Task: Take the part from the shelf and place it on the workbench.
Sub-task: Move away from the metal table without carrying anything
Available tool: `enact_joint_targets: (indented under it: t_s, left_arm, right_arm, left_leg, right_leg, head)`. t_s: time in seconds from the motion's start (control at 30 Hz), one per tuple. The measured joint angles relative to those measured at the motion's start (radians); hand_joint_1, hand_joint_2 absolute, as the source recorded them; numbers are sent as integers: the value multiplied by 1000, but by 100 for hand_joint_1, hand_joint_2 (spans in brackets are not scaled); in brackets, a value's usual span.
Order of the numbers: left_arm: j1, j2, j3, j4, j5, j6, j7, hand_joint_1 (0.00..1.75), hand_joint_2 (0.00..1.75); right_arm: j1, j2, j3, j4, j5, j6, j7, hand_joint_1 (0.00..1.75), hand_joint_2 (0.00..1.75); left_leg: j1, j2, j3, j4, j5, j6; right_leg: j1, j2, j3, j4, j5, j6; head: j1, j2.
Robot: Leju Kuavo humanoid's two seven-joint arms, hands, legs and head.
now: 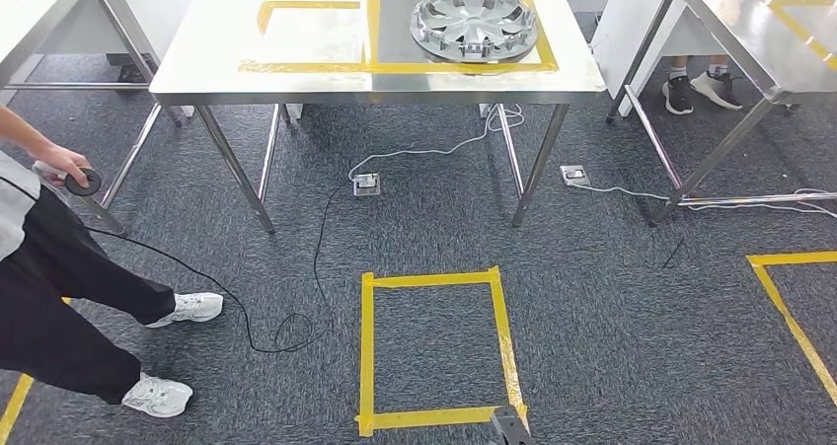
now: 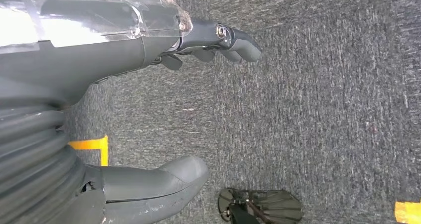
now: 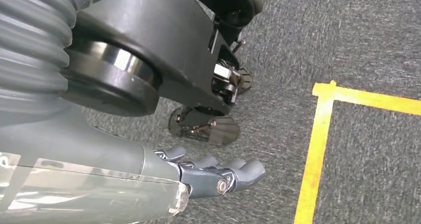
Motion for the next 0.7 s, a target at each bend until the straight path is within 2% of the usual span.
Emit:
enact_joint_targets:
  t_s: [0.17,0.27,0.33,0.4,0.47,0.5,0.53,0.57,0.63,0.67,0.7]
  left_arm:
    - [0,4,0,0,-1,0,15,0,175]
    - [0,5,1,0,-4,1,18,0,175]
    - [-1,5,1,0,-8,1,18,0,175]
    - [-1,5,1,0,-11,1,17,0,175]
    - [-1,5,1,0,-13,1,17,0,175]
    - [-1,6,1,0,-13,1,17,0,175]
    - [0,6,1,0,-14,1,17,0,175]
    - [0,6,1,0,-15,1,17,0,175]
    - [0,6,1,0,-17,1,15,0,175]
    - [-1,5,1,0,-19,1,14,0,175]
    - [-1,5,1,0,-20,2,13,0,175]
  right_arm:
    - [-1,4,12,0,5,-1,0,0,175]
    - [-1,4,16,0,2,6,1,0,175]
    - [-3,3,17,0,1,8,1,0,175]
    - [-3,2,18,0,0,9,1,0,175]
    - [-2,0,20,0,1,10,2,0,175]
    - [-1,0,21,0,1,10,2,0,175]
    - [0,0,22,0,2,10,3,0,175]
    - [1,0,22,0,2,11,3,0,175]
    - [0,-1,23,0,3,11,4,0,175]
    - [-1,-1,23,0,3,11,4,0,175]
    - [-2,-1,23,0,3,11,5,0,175]
  left_leg:
    - [-1,0,-3,6,-4,6]
    - [-1,0,-6,10,-6,11]
    - [5,0,-4,2,-1,18]
    - [10,2,0,-6,3,26]
    - [8,3,1,-6,2,28]
    - [7,3,2,-6,1,29]
    - [6,2,4,-5,-1,29]
    - [5,1,7,-5,-3,27]
    - [4,-1,15,-5,-10,22]
    - [2,-2,18,-3,-14,17]
    - [1,-2,17,-2,-17,12]
  right_leg:
    - [0,0,0,0,0,3]
    - [0,0,0,-2,1,10]
    - [-1,0,-4,6,-8,15]
    - [-1,0,-38,80,-53,19]
    - [0,1,-105,220,-113,20]
    - [0,1,-134,275,-126,20]
    - [0,1,-149,299,-120,19]
    - [0,1,-148,283,-91,15]
    - [2,1,-107,165,-6,3]
    - [5,1,-85,107,24,-5]
    - [7,1,-69,66,36,-12]
  head:
    - [-1,0]
    - [-2,0]
    - [-1,0]
    - [7,0]
    - [17,0]
    - [20,0]
    - [21,0]
    - [23,0]
    - [28,0]
    - [28,0]
    - [29,0]
